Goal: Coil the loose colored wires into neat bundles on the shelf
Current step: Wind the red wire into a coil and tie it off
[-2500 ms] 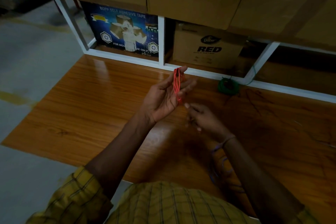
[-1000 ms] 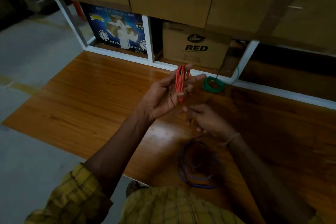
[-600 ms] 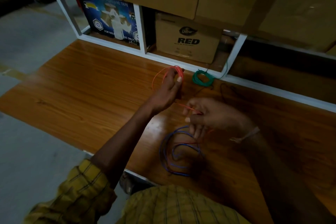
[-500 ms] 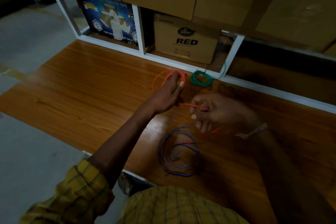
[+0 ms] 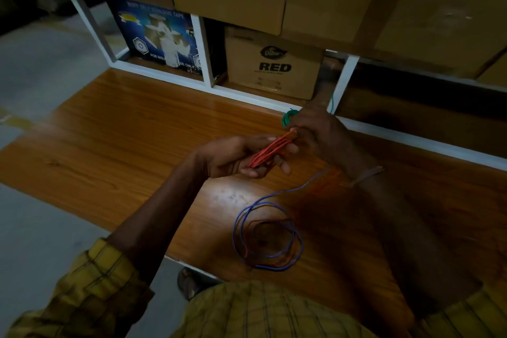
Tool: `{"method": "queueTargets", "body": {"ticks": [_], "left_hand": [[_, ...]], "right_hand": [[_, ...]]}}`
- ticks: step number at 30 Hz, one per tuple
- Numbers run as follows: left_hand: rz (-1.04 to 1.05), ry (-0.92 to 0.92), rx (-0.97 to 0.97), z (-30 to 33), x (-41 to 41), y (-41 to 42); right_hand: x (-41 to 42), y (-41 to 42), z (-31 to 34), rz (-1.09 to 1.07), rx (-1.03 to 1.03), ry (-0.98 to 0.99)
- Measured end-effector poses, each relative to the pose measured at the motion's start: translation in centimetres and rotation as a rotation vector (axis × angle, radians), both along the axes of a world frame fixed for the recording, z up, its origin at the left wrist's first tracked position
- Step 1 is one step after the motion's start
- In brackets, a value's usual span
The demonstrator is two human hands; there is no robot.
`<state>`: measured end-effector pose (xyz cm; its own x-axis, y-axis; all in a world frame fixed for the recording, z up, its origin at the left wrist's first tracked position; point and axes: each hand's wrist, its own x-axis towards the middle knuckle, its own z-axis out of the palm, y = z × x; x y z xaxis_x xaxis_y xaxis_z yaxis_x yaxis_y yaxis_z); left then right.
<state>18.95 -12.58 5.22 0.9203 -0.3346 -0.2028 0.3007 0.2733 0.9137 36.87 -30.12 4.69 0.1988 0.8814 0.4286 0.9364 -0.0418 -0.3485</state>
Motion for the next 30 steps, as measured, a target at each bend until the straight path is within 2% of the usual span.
{"method": "queueTargets", "body": {"ticks": [3, 7, 10, 13, 19, 23, 27, 30], "left_hand": [[-0.011, -0.036, -0.120, -0.2, 0.1, 0.3], [-0.023, -0.048, -0.109, -0.6, 0.1, 0.7], [-0.012, -0.031, -0.087, -0.8, -0.1, 1.2], [0.001, -0.007, -0.065, -1.2, -0.4, 1.5], [0.006, -0.004, -0.082, -0.6, -0.7, 0.9], [0.037, 0.017, -0.093, -0.1, -1.1, 0.7], [0.039, 0.026, -0.070, -0.3, -1.6, 0.9], [0.035, 0.056, -0.107, -0.5, -1.7, 0.7]], "right_hand": [[-0.5, 0.8, -1.7, -0.111, 0.002, 0.136], [-1.0, 1.3, -3.0, -0.240, 0.083, 0.237], [-1.3, 1.3, -3.1, -0.328, 0.214, 0.217], [-1.1, 1.1, -2.7, -0.399, 0.308, 0.104], [-3.6, 1.6, -1.3, -0.358, 0.137, -0.097], [-3.5, 1.9, -1.4, -0.368, 0.027, -0.021], [-3.5, 2.1, -1.7, -0.353, 0.005, 0.028], [-3.5, 2.3, -1.8, -0.401, -0.085, -0.069]]}}
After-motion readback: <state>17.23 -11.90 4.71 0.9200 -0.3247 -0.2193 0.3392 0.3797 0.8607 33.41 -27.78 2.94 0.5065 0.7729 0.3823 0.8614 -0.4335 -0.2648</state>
